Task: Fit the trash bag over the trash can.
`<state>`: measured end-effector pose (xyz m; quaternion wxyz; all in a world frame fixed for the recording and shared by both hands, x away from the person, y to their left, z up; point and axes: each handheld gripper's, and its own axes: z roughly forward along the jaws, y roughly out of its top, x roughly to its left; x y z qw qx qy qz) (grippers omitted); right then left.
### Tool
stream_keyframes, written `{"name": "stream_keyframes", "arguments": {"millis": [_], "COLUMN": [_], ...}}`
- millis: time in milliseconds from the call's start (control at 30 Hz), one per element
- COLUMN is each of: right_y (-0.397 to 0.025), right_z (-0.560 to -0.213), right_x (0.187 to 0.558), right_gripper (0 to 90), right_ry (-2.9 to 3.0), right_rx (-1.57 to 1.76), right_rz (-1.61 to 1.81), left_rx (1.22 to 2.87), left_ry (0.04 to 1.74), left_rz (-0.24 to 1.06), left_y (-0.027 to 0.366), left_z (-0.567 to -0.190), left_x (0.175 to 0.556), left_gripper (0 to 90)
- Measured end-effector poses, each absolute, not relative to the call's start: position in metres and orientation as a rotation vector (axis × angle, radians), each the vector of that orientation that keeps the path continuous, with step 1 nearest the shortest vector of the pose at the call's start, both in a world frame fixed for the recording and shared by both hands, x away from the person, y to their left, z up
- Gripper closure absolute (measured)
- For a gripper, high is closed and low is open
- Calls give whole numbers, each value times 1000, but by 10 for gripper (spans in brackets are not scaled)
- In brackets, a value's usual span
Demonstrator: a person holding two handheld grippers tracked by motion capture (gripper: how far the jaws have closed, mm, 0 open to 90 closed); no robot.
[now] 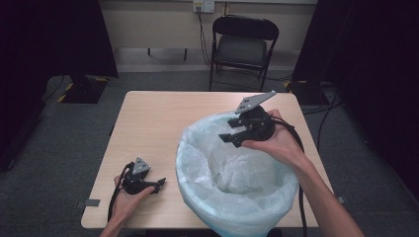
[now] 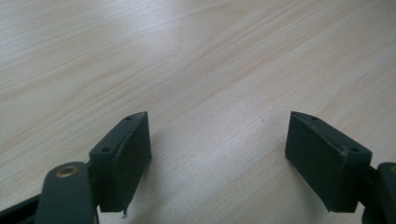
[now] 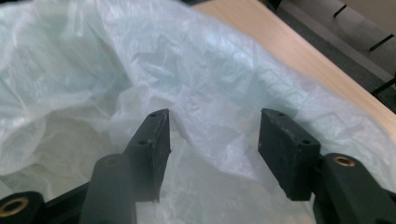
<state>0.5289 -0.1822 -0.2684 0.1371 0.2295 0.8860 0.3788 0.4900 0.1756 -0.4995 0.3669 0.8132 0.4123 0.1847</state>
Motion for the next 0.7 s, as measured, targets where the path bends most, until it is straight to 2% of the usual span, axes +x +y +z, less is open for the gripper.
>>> {"name": "stream_keyframes", "arguments": {"millis": [167, 233, 533, 700], "right_y": [-174, -171, -164, -157], "right_z": [-278, -284, -299, -316], "right_x": [531, 532, 534, 533], "right_gripper": [441, 400, 389, 318], "right_ry": [2628, 2657, 2714, 2823], "right_rx": [655, 675, 663, 639], "right_rz": [977, 914, 729, 528], "left_rx": [2088, 2089, 2088, 2087], "left_ry": [1060, 1060, 1062, 1063], "left_rz": [474, 475, 475, 475], "left_y": [176, 176, 176, 175], "left_z": [-499, -499, -500, -500], "left_x": [490, 490, 490, 490], "left_gripper": [220, 221, 220, 220]}}
